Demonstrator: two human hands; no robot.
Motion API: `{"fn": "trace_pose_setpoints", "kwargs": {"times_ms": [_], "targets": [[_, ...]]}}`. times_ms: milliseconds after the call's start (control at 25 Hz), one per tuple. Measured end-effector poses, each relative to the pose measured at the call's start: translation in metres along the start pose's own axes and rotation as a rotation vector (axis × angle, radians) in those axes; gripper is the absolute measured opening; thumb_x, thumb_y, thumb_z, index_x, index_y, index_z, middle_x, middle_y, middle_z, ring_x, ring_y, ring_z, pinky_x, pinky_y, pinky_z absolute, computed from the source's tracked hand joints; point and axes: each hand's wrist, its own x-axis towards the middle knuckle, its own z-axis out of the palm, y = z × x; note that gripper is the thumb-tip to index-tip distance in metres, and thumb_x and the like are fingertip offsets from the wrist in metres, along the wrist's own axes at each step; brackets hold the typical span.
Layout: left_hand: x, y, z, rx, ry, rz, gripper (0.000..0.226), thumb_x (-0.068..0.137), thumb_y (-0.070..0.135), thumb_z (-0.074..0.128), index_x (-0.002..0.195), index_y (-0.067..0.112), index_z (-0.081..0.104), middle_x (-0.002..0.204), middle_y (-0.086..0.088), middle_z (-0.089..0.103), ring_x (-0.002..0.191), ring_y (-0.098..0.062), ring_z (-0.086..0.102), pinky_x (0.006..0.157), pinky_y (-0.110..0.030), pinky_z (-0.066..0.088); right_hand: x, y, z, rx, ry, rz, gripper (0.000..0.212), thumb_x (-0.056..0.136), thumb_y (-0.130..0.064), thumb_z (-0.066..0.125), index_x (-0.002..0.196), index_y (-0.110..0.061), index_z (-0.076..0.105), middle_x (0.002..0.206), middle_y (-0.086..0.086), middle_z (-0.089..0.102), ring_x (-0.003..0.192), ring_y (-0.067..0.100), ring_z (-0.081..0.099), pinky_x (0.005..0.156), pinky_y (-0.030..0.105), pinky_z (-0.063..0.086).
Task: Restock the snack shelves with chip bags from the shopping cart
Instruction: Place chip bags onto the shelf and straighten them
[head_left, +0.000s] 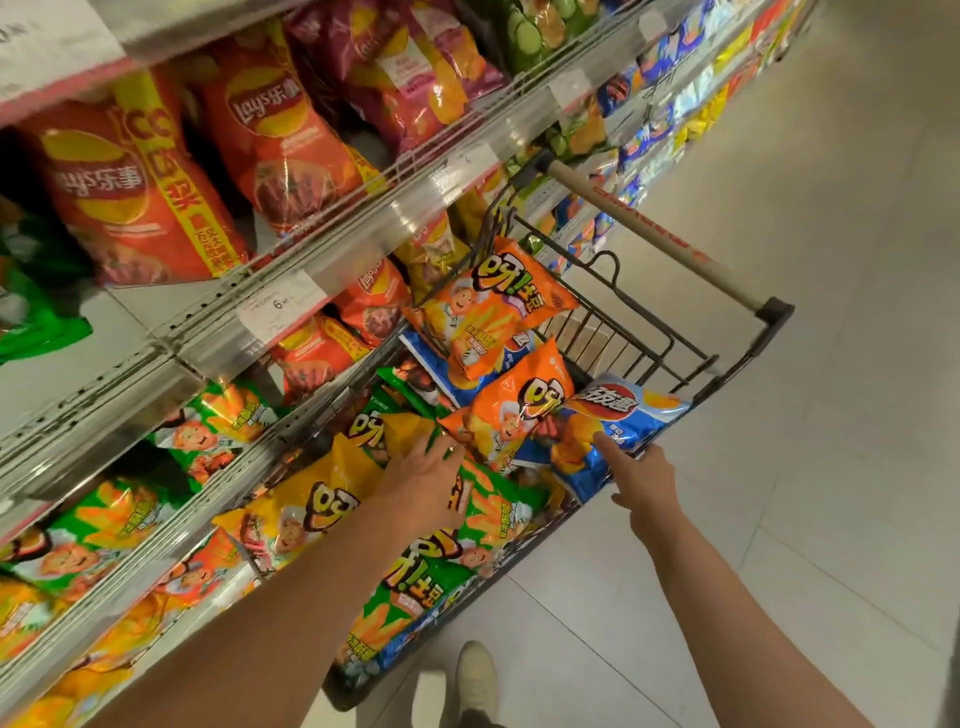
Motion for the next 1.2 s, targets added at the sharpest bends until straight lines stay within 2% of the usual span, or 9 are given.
{"fn": "trace_pose_setpoints", "kwargs": {"times_ms": [120,200,320,480,600,680,840,1000,1200], "targets": [[0.002,-0.005,0.006,0.096,-0.001,-0.015,0.105,0.081,0.061,0.072,0.159,0.014,0.018,0.156,-0.007,0.024,0.143,-0.03,0.026,0.113,-0.049,0.036,0.005,0.005,0.007,-0.243,0.123,-0.109,0.083,0.082,-0.051,0.076,0.142,-0.009,0.038,0.141,0.017,0.042,0.124,0.036,0.056,0.096,0.055,0.054],[0.002,-0.006,0.004,0.11,0.01,-0.016,0.089,0.081,0.061,0.071,0.15,0.014,0.04,0.149,-0.006,0.029,0.137,-0.028,0.031,0.109,-0.049,0.039,0.008,0.007,0.015,-0.356,0.161,-0.213,0.086,0.082,-0.054,0.075,0.145,-0.011,0.035,0.14,0.017,0.044,0.122,0.035,0.057,0.094,0.055,0.055],[-0.001,-0.008,-0.001,0.023,0.059,-0.03,0.068,0.082,0.061,0.07,0.133,0.018,0.061,0.136,-0.002,0.037,0.128,-0.025,0.038,0.1,-0.046,0.045,0.013,-0.007,0.028,-0.073,0.061,-0.046,0.07,0.084,-0.045,0.075,0.137,-0.012,0.042,0.131,0.014,0.059,0.11,0.032,0.065,0.09,0.051,0.058],[-0.013,-0.03,-0.012,-0.261,0.161,-0.134,0.065,0.082,0.061,0.071,0.134,0.023,0.061,0.129,0.0,0.041,0.124,-0.023,0.039,0.087,-0.037,0.047,0.032,-0.023,0.034,0.154,-0.082,0.194,0.05,0.087,-0.04,0.074,0.116,-0.008,0.05,0.109,0.016,0.067,0.086,0.028,0.067,0.073,0.039,0.054],[-0.023,-0.053,-0.013,-0.468,0.105,-0.213,0.068,0.082,0.06,0.073,0.137,0.022,0.059,0.136,-0.004,0.04,0.132,-0.028,0.037,0.102,-0.044,0.043,0.047,-0.019,0.035,0.171,-0.074,0.245,0.055,0.082,-0.035,0.082,0.118,-0.009,0.048,0.11,0.014,0.065,0.101,0.029,0.066,0.082,0.039,0.055],[-0.03,-0.065,-0.01,-0.532,0.069,-0.235,0.068,0.081,0.058,0.075,0.137,0.022,0.059,0.139,-0.005,0.039,0.138,-0.029,0.034,0.109,-0.046,0.039,0.053,-0.018,0.035,0.189,-0.054,0.243,0.06,0.082,-0.028,0.083,0.127,-0.008,0.048,0.109,0.012,0.063,0.093,0.025,0.063,0.084,0.039,0.055],[-0.042,-0.088,-0.012,-0.593,0.02,-0.224,0.067,0.079,0.057,0.078,0.136,0.025,0.06,0.136,-0.003,0.038,0.132,-0.027,0.037,0.108,-0.046,0.039,0.053,-0.009,0.028,0.252,0.002,0.146,0.065,0.084,-0.023,0.081,0.138,-0.007,0.049,0.106,0.009,0.06,0.072,0.018,0.055,0.072,0.037,0.051],[-0.057,-0.105,-0.015,-0.657,0.059,-0.252,0.068,0.079,0.059,0.076,0.136,0.028,0.059,0.127,0.004,0.038,0.126,-0.021,0.039,0.1,-0.038,0.038,0.034,-0.001,0.013,0.279,0.036,0.028,0.052,0.084,-0.026,0.079,0.127,-0.01,0.056,0.097,0.006,0.062,0.066,0.014,0.053,0.054,0.029,0.044],[-0.092,-0.095,0.01,-1.14,0.228,-0.465,0.067,0.077,0.057,0.077,0.136,0.03,0.059,0.148,0.003,0.036,0.139,-0.025,0.038,0.107,-0.044,0.039,-0.008,0.0,0.013,0.301,-0.099,-0.173,0.03,0.083,-0.017,0.08,0.11,-0.01,0.068,0.096,0.008,0.071,0.072,0.019,0.066,0.055,0.023,0.051]]}}
